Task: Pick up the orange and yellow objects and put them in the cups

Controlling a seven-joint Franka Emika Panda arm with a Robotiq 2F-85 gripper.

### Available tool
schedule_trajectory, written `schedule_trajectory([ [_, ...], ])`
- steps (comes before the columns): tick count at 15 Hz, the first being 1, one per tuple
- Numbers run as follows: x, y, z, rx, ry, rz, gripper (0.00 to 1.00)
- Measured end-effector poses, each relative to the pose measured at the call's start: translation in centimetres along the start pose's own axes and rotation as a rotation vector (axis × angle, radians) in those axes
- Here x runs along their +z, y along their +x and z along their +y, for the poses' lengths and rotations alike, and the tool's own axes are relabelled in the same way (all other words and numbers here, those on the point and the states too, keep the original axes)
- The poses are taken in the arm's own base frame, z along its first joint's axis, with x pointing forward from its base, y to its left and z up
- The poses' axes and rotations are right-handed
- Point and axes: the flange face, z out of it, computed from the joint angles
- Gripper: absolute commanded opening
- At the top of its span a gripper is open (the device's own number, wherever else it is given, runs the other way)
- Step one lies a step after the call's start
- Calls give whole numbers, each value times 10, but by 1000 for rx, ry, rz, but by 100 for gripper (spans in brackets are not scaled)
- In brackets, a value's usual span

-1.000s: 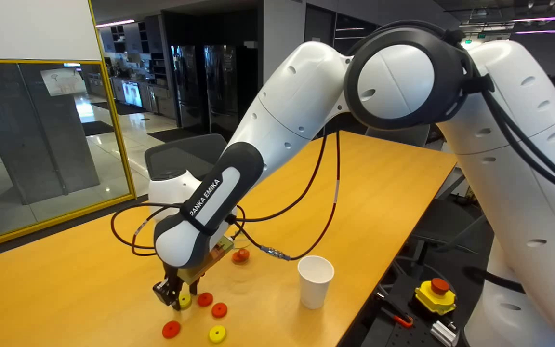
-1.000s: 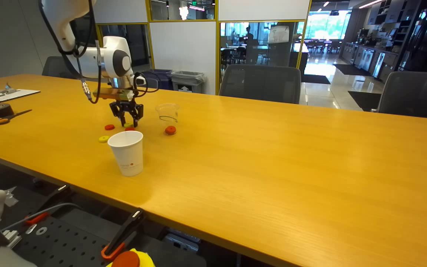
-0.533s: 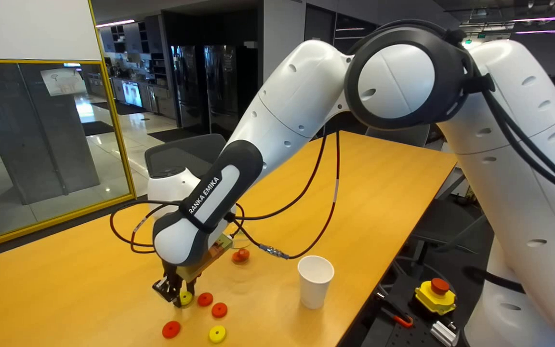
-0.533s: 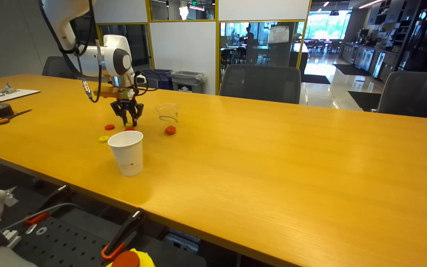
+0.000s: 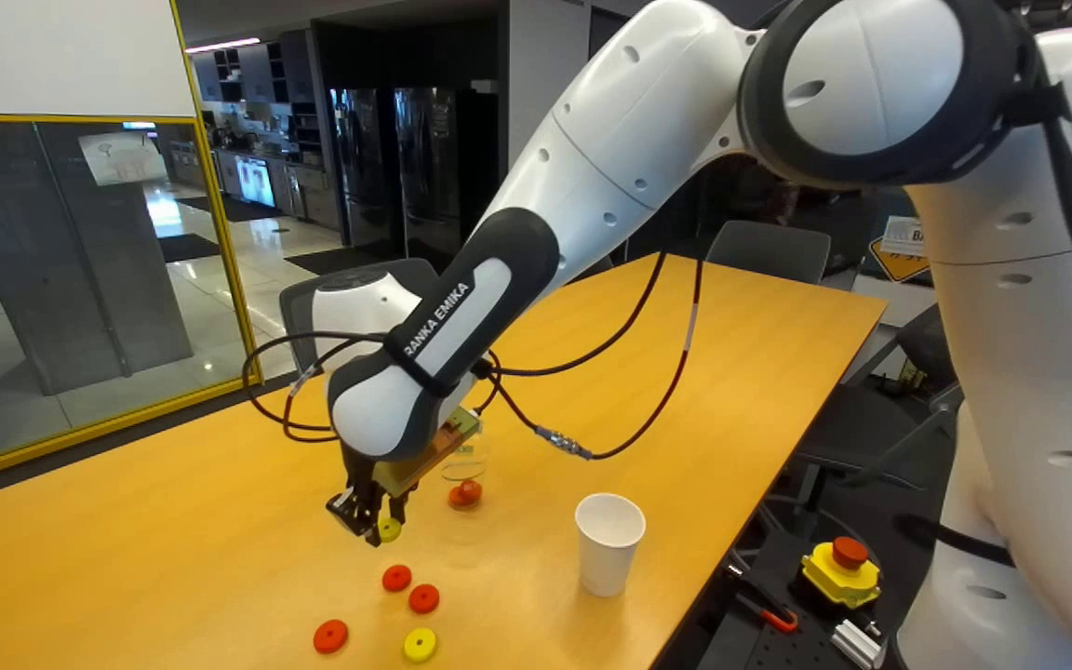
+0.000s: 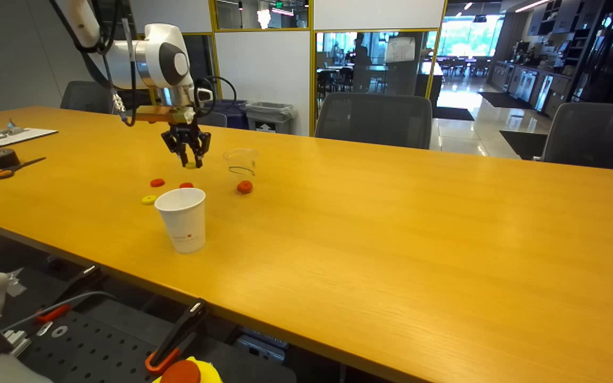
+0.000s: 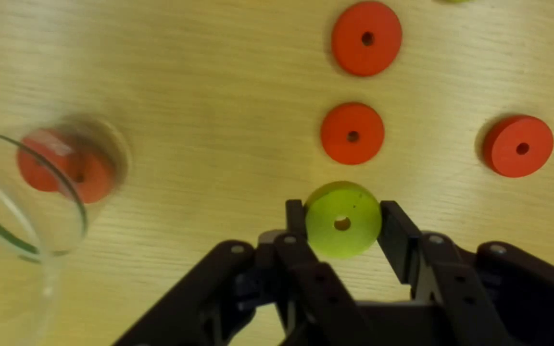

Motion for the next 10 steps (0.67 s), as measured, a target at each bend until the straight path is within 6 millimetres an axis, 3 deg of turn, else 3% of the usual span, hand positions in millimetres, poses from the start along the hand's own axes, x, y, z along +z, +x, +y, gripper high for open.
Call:
schedule_trajectory([
  [10, -55, -128, 107, 130, -65, -4, 22],
])
